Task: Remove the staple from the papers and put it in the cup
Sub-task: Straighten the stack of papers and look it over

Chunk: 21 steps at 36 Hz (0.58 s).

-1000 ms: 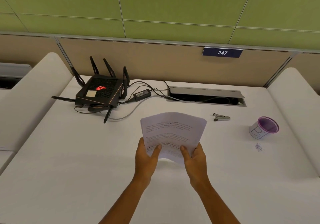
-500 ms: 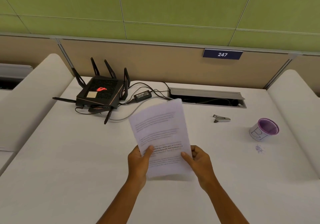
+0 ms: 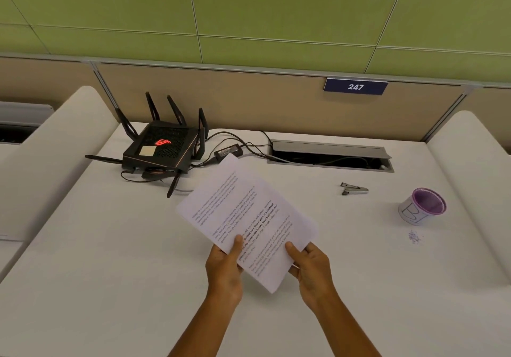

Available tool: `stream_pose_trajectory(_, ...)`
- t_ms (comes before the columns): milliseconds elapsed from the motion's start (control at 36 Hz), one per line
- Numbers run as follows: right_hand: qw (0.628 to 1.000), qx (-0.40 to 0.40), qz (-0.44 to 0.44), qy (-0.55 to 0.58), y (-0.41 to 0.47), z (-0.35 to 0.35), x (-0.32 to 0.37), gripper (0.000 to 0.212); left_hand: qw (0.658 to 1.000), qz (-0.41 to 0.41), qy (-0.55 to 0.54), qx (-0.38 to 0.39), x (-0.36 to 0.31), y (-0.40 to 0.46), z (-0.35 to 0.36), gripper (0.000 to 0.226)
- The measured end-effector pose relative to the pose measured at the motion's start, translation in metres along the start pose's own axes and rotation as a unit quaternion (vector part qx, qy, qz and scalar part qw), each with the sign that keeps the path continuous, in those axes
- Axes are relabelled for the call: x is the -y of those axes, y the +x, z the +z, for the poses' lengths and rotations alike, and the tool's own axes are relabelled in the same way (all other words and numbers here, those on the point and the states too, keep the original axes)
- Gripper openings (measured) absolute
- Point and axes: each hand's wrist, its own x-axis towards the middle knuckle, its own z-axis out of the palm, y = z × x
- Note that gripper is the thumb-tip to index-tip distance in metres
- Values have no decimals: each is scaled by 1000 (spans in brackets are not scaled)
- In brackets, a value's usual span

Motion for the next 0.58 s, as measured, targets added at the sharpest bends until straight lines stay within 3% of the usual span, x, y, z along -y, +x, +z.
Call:
stream_pose_trajectory(167, 990, -10, -30, -135, 8, -24, 22, 24, 997, 2, -38, -61, -26, 24, -32, 36)
stream_pose_trajectory(278, 983, -11, -40, -181, 17, -39, 38, 20, 993, -2, 118, -9, -52, 41, -57, 36)
stream_pose_trajectory(389, 976, -9, -56, -208, 23, -42, 51, 18, 958, 8, 279, 61, -67, 52, -59, 32)
stream_pose_trajectory(472, 971, -19, -84, -223, 24, -39, 56, 15, 939, 27, 330, 94, -73, 55, -48, 31)
stream_pose_trajectory(583, 969, -41, -134, -201, 20, -34, 58, 15, 938, 79, 329, 70, -72, 52, -32, 27)
